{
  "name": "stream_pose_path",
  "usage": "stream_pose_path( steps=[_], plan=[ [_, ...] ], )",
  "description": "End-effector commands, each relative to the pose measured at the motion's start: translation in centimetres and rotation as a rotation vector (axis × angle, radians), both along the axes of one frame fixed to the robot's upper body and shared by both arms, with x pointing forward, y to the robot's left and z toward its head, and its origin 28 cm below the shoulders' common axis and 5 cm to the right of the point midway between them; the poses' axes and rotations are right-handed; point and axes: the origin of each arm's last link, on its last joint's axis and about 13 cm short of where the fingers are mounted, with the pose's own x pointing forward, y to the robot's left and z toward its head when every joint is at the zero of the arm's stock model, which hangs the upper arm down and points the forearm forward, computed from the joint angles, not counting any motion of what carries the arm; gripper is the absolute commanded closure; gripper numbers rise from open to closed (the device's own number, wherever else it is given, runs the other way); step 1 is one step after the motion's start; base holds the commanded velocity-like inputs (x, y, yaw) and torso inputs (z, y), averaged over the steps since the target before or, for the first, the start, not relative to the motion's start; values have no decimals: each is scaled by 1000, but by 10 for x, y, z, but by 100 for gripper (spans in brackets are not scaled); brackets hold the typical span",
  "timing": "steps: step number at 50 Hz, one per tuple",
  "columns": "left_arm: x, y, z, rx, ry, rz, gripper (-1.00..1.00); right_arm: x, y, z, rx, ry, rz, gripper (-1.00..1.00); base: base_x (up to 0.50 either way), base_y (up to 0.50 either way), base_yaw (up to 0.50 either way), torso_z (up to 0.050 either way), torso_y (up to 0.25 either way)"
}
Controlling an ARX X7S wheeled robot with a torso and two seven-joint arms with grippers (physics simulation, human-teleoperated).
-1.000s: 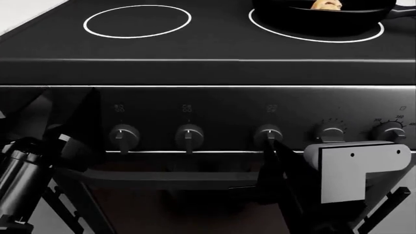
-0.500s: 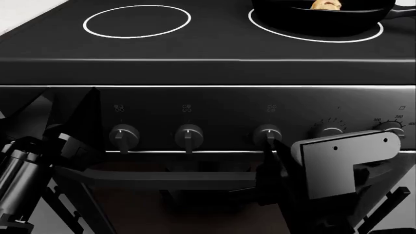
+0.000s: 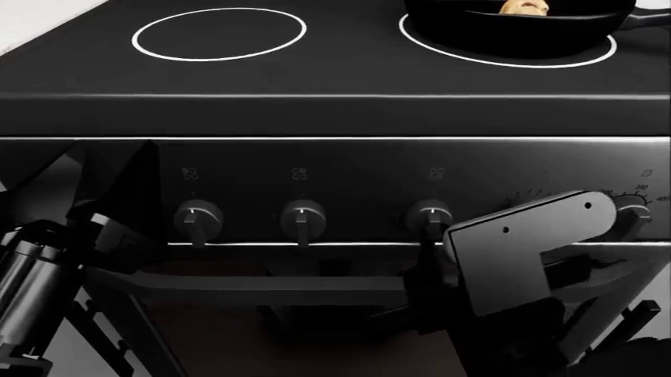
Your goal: Pick the croissant and place it on the pan. Then turn on the stove to warm the croissant.
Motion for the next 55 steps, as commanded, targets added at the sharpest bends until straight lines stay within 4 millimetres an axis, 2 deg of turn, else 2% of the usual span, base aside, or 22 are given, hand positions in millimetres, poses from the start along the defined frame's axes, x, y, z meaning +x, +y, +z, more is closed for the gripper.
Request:
stream_pose_path(
  steps=[1, 32, 33, 55],
  plan=[
    [-1, 0, 1, -2, -3, 4, -100, -6, 8, 13, -1, 65, 118, 100, 0, 0, 0, 0, 0],
    [0, 1, 0, -3, -1, 10, -100, -4, 9, 28, -107, 69, 137, 100, 0, 0, 0, 0, 0],
    [0, 1, 0, -2, -1, 11, -100, -4, 9, 28, -105, 69, 128, -100, 0, 0, 0, 0, 0],
    [0, 1, 0, -4, 0, 12, -100, -8, 7, 33, -84, 16, 74, -100, 0, 0, 0, 0, 0]
  ],
)
